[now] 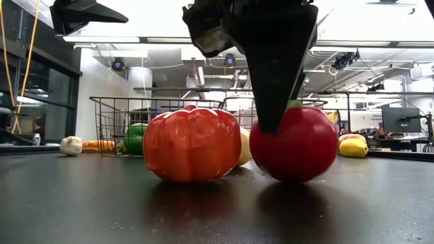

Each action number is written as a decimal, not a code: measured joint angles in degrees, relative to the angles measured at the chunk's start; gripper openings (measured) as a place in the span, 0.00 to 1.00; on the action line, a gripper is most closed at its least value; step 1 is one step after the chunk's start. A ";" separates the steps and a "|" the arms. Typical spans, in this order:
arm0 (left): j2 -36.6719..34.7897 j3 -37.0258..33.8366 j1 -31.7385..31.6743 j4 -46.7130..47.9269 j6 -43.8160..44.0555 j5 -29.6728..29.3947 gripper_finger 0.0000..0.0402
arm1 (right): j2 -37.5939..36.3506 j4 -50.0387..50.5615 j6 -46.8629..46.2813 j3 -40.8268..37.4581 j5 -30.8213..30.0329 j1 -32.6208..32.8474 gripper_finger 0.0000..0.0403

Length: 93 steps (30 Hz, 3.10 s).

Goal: Sort produce into baskets
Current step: Put the tomato into the right gold wire basket

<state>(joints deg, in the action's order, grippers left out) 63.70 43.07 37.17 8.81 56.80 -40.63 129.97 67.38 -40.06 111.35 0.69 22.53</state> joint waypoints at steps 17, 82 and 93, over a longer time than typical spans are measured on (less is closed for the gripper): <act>0.00 0.00 -0.02 0.32 0.06 1.82 0.88 | -0.07 -1.08 -9.35 -1.62 -3.15 1.59 0.94; -20.69 10.56 -2.21 -17.23 -43.02 1.87 0.88 | -30.97 -0.78 -10.29 -19.13 -20.68 -32.75 0.71; -21.77 10.56 -2.21 -16.56 -43.43 1.87 0.88 | -30.97 -1.99 -9.18 -19.19 -14.53 -35.62 0.97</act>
<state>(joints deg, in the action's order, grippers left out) 41.93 53.63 34.96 -7.75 13.37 -38.76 99.00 65.39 -49.24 92.16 -13.85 -13.10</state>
